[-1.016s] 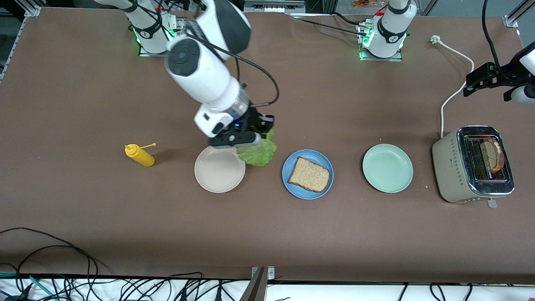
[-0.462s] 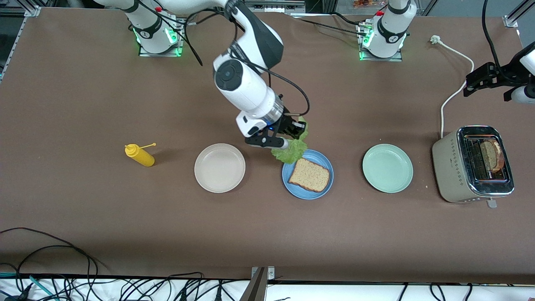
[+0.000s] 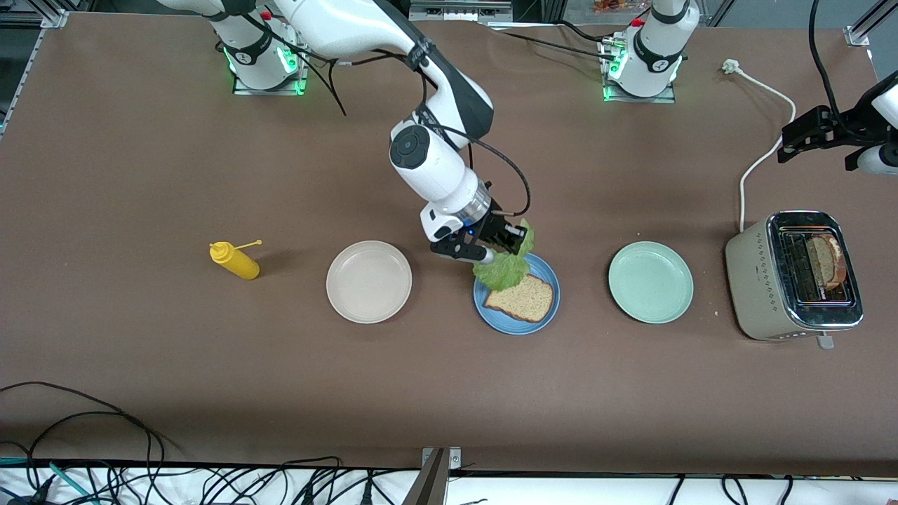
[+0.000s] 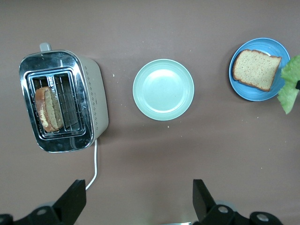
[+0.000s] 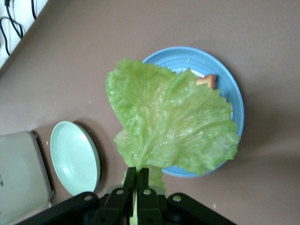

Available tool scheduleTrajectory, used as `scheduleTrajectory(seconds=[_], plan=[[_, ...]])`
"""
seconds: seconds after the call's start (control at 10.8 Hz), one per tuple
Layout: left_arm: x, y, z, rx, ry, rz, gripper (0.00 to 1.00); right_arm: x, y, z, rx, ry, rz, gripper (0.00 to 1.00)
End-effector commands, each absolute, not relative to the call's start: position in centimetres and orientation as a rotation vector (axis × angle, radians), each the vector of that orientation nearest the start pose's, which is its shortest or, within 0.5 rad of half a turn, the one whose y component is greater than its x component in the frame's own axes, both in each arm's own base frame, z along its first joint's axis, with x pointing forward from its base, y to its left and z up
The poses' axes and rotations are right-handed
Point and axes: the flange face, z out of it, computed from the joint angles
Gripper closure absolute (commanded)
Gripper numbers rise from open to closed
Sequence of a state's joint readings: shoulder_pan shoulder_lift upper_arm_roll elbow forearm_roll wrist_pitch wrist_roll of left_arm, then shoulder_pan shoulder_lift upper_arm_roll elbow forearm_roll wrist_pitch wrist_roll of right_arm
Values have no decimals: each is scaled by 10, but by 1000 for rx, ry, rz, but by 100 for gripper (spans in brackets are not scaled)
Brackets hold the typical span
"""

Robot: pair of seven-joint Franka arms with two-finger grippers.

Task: Make sandwich in blue plate with both arms
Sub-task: 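Carry the lettuce with the right gripper over the blue plate, then lower the lettuce onto the bread with the right gripper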

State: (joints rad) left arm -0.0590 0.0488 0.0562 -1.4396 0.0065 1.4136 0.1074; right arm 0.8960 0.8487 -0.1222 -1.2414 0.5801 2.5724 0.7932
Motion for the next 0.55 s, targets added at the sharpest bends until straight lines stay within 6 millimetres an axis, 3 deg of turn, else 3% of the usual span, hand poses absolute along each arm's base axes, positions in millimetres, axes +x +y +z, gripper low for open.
scheduleTrajectory(seconds=[0.0,0.46], plan=[[557,0,647,-3111,165,114,0,556,586,278,-2423,515,-195,100],[559,2,644,-3108,159,119,0,549,592,229,-2403,535,-221,100]])
